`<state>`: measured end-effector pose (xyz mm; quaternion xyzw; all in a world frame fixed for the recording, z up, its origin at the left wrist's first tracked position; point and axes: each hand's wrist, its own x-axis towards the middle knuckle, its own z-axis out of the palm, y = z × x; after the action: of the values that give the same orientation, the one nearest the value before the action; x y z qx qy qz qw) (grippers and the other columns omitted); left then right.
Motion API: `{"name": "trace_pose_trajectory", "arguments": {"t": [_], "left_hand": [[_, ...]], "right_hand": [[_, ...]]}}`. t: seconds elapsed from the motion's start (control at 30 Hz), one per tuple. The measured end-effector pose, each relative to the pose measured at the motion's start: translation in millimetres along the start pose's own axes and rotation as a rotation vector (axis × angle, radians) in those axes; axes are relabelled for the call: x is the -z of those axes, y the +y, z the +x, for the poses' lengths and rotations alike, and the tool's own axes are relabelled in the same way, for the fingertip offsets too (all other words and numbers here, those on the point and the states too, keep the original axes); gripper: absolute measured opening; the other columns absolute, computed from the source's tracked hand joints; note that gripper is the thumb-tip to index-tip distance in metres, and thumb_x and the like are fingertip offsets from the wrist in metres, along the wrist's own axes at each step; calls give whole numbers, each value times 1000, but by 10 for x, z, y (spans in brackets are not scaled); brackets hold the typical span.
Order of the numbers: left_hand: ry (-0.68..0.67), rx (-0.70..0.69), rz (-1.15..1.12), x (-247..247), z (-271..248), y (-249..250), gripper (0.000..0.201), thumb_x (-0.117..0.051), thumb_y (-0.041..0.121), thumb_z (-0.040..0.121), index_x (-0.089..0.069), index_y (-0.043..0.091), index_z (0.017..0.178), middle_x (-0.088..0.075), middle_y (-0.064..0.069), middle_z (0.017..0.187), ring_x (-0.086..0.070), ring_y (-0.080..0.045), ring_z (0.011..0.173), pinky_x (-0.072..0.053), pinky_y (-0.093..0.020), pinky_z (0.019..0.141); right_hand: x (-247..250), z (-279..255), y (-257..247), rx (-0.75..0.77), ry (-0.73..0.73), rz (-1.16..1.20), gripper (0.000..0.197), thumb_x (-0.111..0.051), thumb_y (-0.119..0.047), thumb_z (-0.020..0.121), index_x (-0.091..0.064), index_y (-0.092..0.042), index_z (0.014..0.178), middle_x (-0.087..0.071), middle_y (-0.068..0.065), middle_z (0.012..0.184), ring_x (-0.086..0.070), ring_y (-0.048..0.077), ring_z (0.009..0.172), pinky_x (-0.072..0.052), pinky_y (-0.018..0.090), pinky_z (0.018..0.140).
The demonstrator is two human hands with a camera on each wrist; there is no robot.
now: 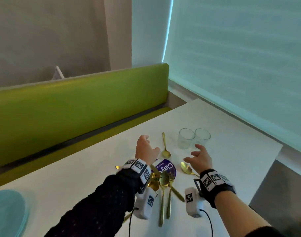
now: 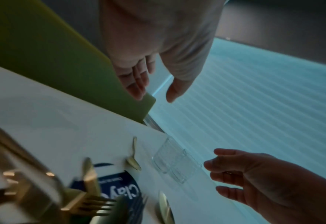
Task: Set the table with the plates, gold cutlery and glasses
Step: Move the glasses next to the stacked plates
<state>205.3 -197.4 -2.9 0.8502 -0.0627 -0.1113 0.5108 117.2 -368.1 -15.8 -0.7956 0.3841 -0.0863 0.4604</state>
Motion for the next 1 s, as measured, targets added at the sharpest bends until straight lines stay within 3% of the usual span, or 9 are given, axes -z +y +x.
{"name": "trace_pose_trajectory", "arguments": {"t": [0.2,0.3,0.57,0.73,0.87,1.0], "left_hand": [[-164,82,77,-831,591,106,81,-77,29,73,-32,6,137,-44,-12,139,-45,-25,127,-40,-31,104],[-222,81,94,-1166,852,133,88,-78,29,73,-28,5,141,-41,-10,144,-41,-24,132,-36,-27,104],[-327,89,122,-1821,1266,89,108,-84,26,66,-17,11,148,-33,-7,151,-33,-24,139,-31,-29,111],[-279,58,85,-1960,1338,2,102,-86,26,63,-27,16,145,-45,-4,144,-43,-22,132,-37,-30,108],[-249,-1,104,-1979,1357,-29,86,-85,31,63,-42,16,136,-52,-4,135,-49,-18,124,-41,-28,103],[-204,-3,52,-1879,1366,-45,82,-84,31,63,-44,18,134,-53,-1,131,-51,-18,119,-43,-27,99]], "right_hand": [[371,755,410,-91,87,-15,66,-71,-7,76,-42,-13,135,-62,11,118,-60,27,105,-46,28,83],[488,1046,581,-125,111,-30,65,-72,-7,77,-42,-13,134,-63,12,118,-60,28,104,-47,30,85],[590,1537,864,-158,99,-51,69,-75,-13,76,-41,-16,136,-62,8,119,-55,17,91,-41,24,81],[472,1700,897,-139,40,-69,78,-78,-17,73,-36,-18,139,-57,8,126,-54,16,94,-45,27,86],[316,1808,870,-123,7,-50,94,-83,-20,68,-28,-17,143,-48,8,137,-53,24,114,-45,34,97],[188,1916,841,-87,44,-21,104,-87,-24,61,-26,-17,144,-44,6,141,-48,25,124,-42,36,103]]}}
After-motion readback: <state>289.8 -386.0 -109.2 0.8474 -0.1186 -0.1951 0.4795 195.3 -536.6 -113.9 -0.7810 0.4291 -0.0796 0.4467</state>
